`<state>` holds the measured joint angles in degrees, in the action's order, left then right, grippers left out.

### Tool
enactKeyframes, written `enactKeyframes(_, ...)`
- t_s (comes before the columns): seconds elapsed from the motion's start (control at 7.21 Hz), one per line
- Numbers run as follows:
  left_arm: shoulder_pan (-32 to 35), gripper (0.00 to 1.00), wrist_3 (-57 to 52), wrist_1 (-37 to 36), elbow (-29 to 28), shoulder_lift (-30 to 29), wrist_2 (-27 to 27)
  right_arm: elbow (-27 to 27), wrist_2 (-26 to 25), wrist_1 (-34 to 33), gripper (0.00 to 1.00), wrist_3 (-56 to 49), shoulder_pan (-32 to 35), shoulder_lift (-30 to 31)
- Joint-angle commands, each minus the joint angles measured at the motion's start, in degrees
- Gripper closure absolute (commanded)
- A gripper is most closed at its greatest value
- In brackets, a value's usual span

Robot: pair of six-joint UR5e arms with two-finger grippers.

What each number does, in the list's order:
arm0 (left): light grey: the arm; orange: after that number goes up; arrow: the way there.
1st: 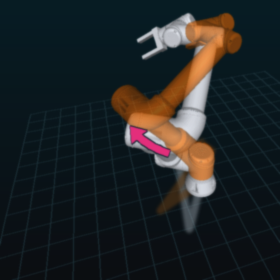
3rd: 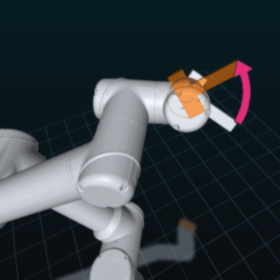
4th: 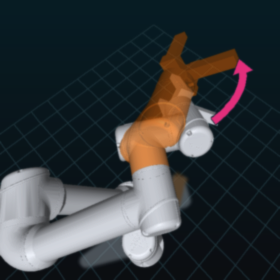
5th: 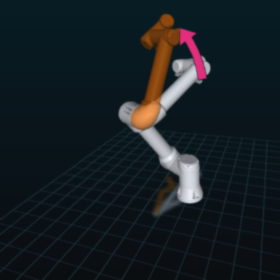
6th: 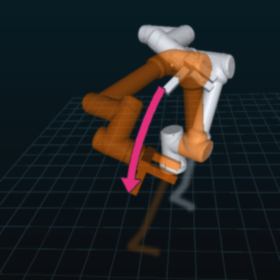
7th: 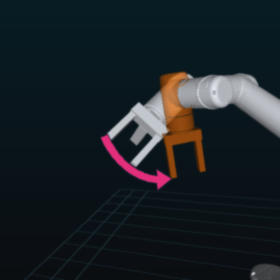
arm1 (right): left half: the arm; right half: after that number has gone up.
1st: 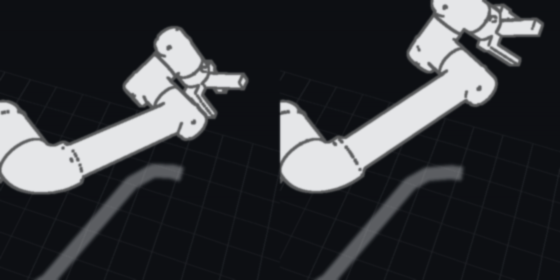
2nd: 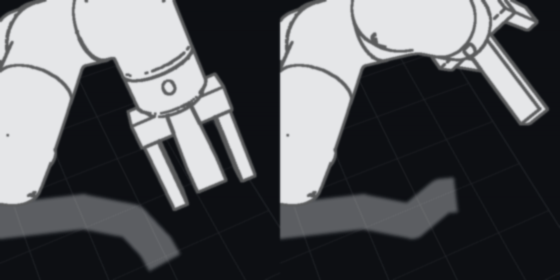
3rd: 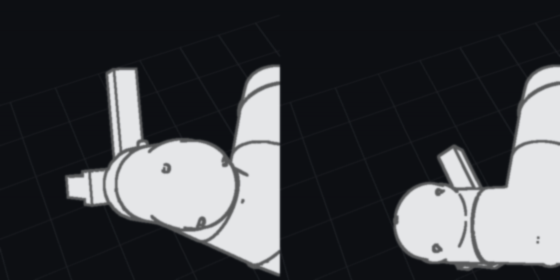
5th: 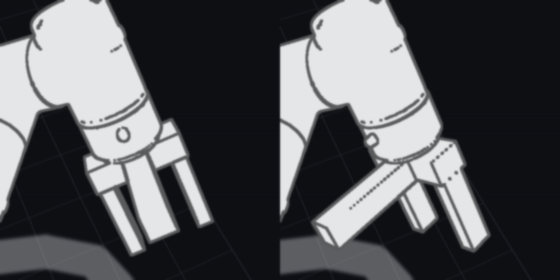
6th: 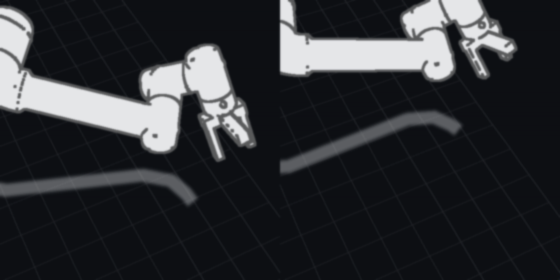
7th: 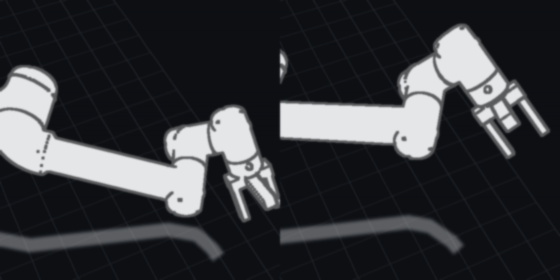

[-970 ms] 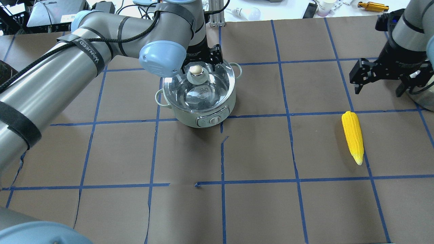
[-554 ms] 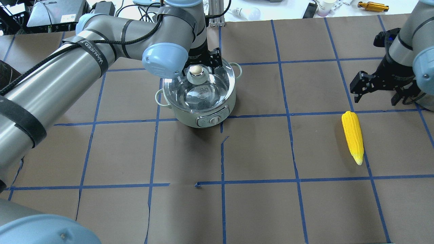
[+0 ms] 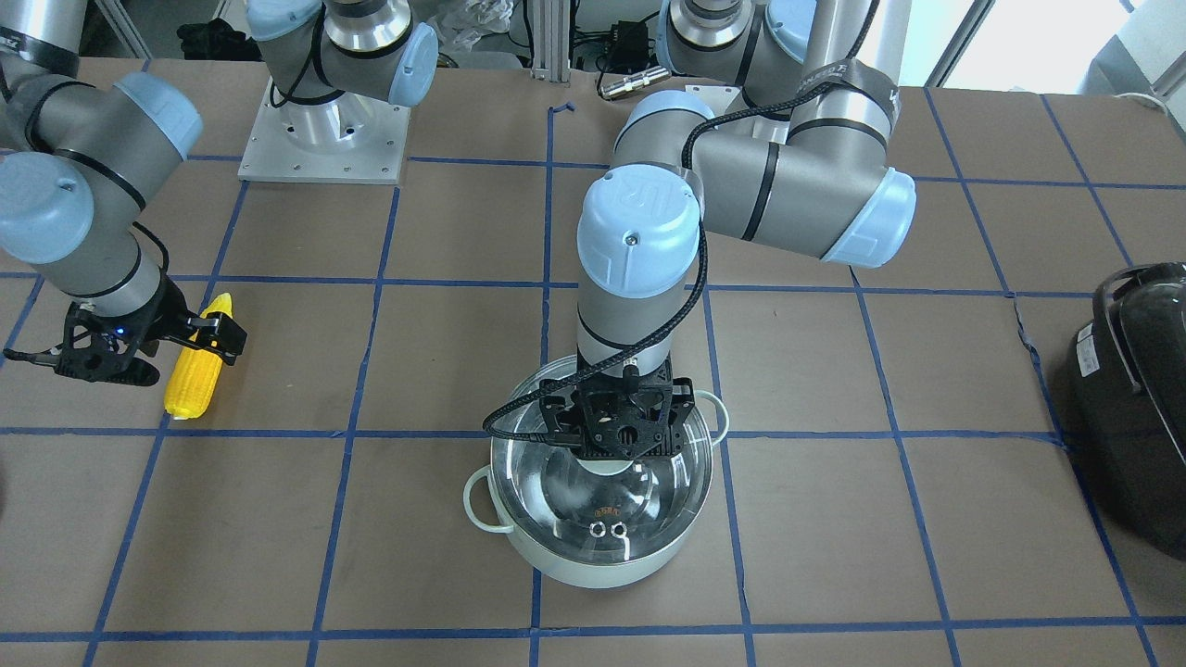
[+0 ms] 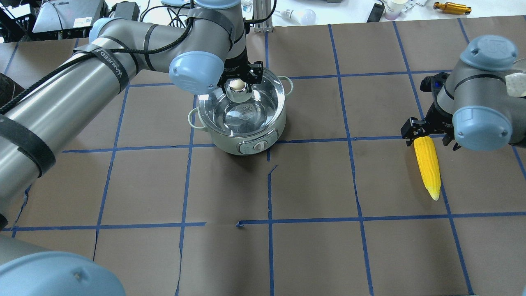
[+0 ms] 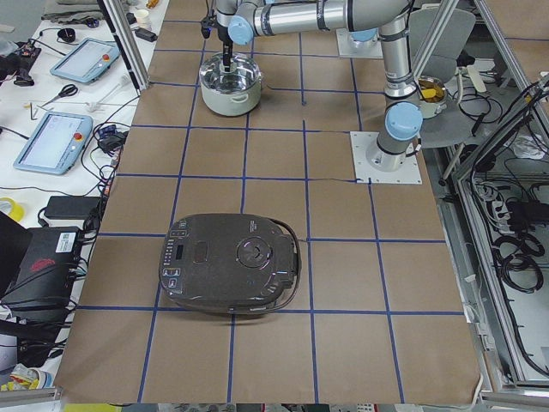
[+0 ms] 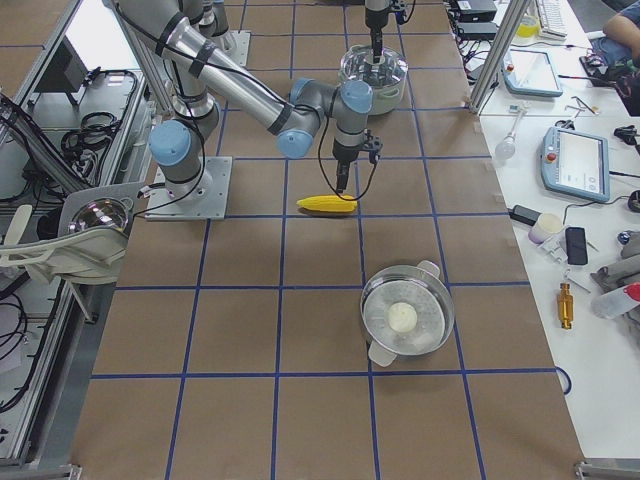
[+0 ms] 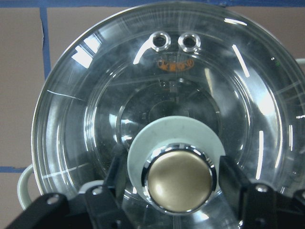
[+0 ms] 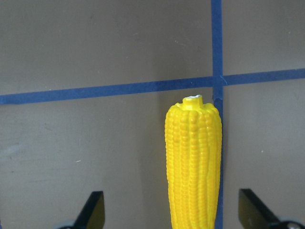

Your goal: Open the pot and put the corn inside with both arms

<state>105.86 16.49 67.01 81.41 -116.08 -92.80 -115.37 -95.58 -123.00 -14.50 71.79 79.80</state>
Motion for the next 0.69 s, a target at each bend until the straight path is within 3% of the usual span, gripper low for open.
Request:
enactKeyframes(0.0, -0.1, 0.28, -0.2, -0.3, -0.2, -0.4, 0.0, -0.5, -0.5, -1.9, 0.00, -1.4, -0.4, -1.7)
enactKeyframes(0.28, -0.2, 0.46, -0.2, -0.3, -0.4, -0.4, 0.1, -0.5, -0.3, -3.1, 0.00, -1.3, -3.3, -3.6)
enactKeyframes(0.42, -0.1, 0.67, -0.1, -0.3, -0.5, -0.3, 0.1, -0.7, -0.1, -3.1, 0.00, -1.1, -4.3, -4.5)
enactKeyframes(0.55, -0.3, 0.75, -0.1, -0.3, -0.8, 0.0, 0.1, -1.2, 0.1, -3.1, 0.00, -0.3, -4.3, -4.8)
